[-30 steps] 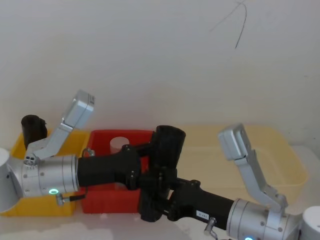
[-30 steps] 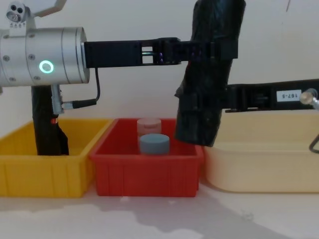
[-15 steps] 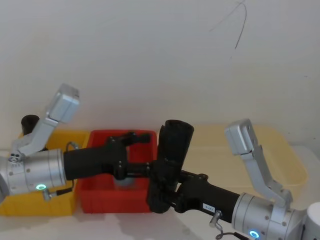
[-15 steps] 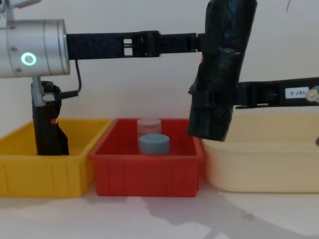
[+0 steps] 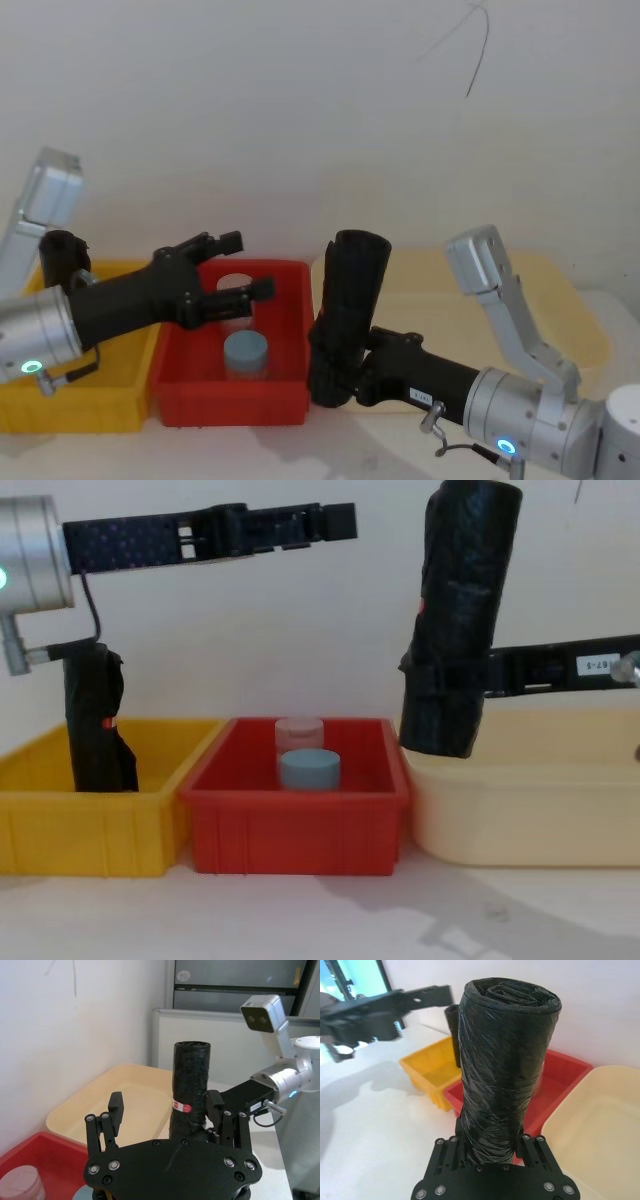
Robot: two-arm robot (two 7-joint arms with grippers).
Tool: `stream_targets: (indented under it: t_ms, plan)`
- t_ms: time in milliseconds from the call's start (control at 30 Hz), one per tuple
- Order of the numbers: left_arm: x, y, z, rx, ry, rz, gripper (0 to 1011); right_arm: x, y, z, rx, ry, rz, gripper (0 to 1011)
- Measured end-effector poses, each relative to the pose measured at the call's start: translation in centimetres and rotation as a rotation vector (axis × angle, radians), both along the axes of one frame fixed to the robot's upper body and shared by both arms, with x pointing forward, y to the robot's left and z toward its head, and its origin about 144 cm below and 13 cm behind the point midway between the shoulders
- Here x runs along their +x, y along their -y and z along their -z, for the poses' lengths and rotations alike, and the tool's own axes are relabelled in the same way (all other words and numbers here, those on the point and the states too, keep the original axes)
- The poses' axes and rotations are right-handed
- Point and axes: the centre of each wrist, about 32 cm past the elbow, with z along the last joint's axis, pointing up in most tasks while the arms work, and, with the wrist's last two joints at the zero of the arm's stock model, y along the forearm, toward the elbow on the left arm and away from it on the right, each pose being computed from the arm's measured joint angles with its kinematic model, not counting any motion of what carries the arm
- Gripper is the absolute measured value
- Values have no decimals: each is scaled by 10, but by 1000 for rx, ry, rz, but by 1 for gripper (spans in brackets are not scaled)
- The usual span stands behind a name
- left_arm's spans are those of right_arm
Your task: Pick up the garbage bag with the one hand and transfer it to the other hand.
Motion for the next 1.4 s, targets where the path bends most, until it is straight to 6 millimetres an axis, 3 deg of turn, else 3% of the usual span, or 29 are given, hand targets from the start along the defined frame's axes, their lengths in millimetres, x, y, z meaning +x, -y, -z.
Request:
stream_targets:
  t_ms: [467, 1033, 1400]
  plan:
    - [-13, -24, 5, -29, -25, -86, 1001, 25, -2, -12, -41, -7, 97, 520]
    - [-28, -35, 12, 4, -40, -306, 1001, 56, -4, -32, -2, -91, 266, 521]
    - [-34, -36, 17, 34, -50, -466, 1001, 73, -4, -39, 17, -143, 368, 797]
